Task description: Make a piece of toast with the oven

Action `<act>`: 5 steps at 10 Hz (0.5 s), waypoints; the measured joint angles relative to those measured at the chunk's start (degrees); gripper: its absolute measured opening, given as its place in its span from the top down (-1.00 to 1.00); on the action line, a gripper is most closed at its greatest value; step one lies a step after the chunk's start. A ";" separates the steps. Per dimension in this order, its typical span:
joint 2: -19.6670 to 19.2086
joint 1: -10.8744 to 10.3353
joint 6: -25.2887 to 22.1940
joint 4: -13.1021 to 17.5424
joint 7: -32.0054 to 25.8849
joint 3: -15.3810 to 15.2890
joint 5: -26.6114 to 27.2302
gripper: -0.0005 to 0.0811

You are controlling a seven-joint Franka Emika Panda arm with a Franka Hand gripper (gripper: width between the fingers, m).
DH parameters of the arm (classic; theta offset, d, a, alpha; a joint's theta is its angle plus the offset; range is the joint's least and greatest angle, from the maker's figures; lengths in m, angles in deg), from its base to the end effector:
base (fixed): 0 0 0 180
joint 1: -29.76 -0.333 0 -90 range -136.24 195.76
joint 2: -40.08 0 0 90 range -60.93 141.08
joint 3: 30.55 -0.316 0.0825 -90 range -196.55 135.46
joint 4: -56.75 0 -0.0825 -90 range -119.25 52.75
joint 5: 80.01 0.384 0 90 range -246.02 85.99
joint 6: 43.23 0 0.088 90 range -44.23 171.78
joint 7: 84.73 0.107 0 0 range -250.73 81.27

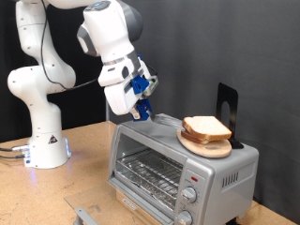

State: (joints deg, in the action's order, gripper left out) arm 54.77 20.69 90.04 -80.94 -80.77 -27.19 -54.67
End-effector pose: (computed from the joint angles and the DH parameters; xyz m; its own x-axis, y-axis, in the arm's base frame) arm 0.4702 0.0540 0.4314 0.9611 -0.2604 0.0922 -0.2078 -0.9015 -0.3795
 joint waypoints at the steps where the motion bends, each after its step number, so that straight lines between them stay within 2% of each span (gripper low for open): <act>1: -0.23 0.00 0.31 0.17 0.39 -0.26 0.00 -0.07; 5: -1.70 0.00 1.57 1.11 1.62 -1.05 0.00 -0.07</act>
State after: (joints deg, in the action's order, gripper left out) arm 53.07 20.69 91.60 -79.83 -79.15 -28.25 -54.68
